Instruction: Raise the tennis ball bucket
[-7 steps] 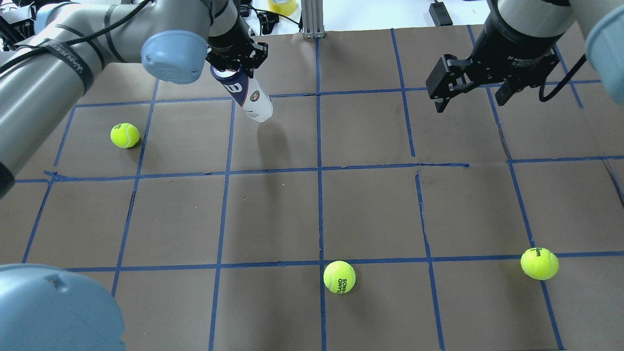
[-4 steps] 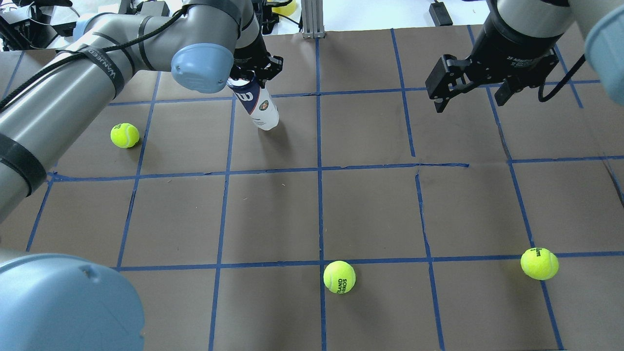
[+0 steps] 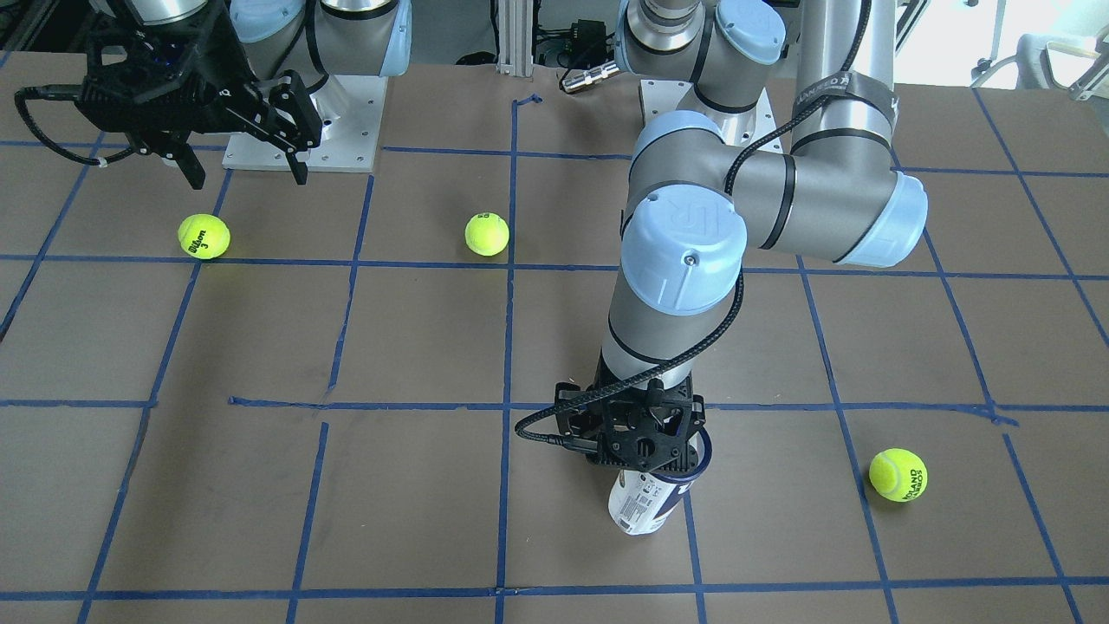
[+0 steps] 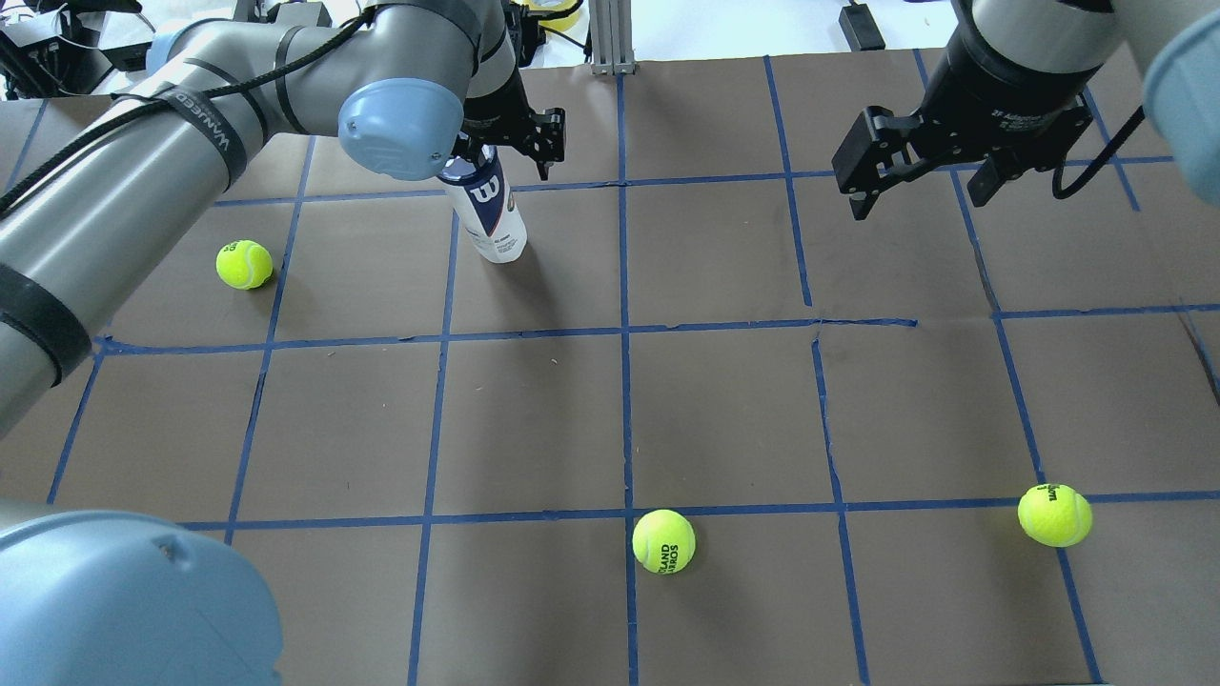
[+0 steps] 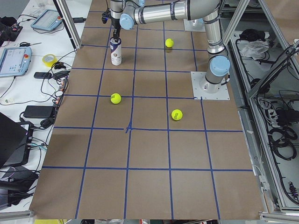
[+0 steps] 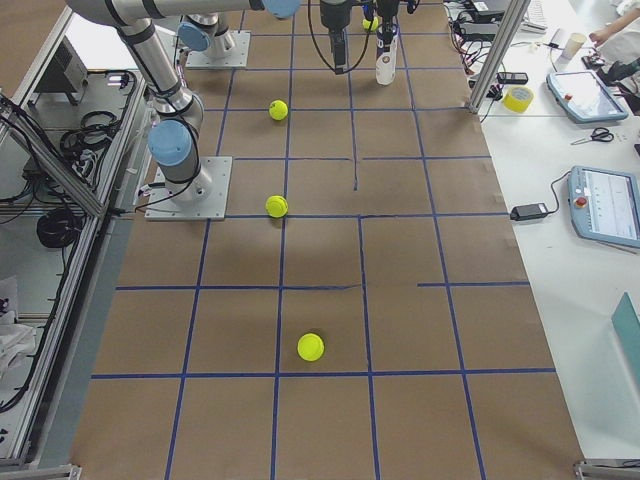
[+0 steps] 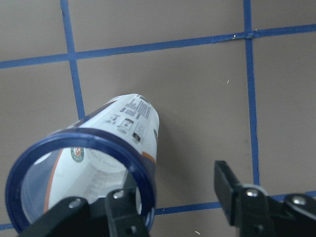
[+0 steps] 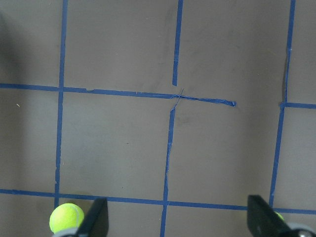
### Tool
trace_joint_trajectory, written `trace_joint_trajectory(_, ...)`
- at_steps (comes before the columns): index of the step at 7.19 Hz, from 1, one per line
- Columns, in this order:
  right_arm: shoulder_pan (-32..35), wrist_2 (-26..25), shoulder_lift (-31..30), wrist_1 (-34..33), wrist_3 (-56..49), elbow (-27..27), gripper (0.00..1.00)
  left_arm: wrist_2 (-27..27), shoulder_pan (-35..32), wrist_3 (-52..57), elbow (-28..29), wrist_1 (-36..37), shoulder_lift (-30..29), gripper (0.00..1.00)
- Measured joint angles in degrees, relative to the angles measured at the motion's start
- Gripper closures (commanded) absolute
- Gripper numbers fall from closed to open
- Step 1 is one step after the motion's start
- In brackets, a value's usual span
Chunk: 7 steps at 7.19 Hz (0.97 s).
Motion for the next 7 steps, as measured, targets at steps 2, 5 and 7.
trace_joint_trajectory(2, 0.00, -0.09, 0.00, -0.01, 0.00, 0.00, 0.00, -0.16, -0.04, -0.23, 5.10, -7.22, 1.15, 0.00)
trace_joint_trajectory(5, -0.06, -0.07, 0.02, 0.00, 0.00, 0.00, 0.00, -0.05, 1.67, 0.38, 9.90, -16.51, 4.27, 0.00)
trace_joint_trajectory(7, -0.05, 0.03, 0.02, 0.01, 0.00, 0.00, 0.00, -0.25, 6.66, 4.04, 9.32, -20.22, 7.97, 0.00)
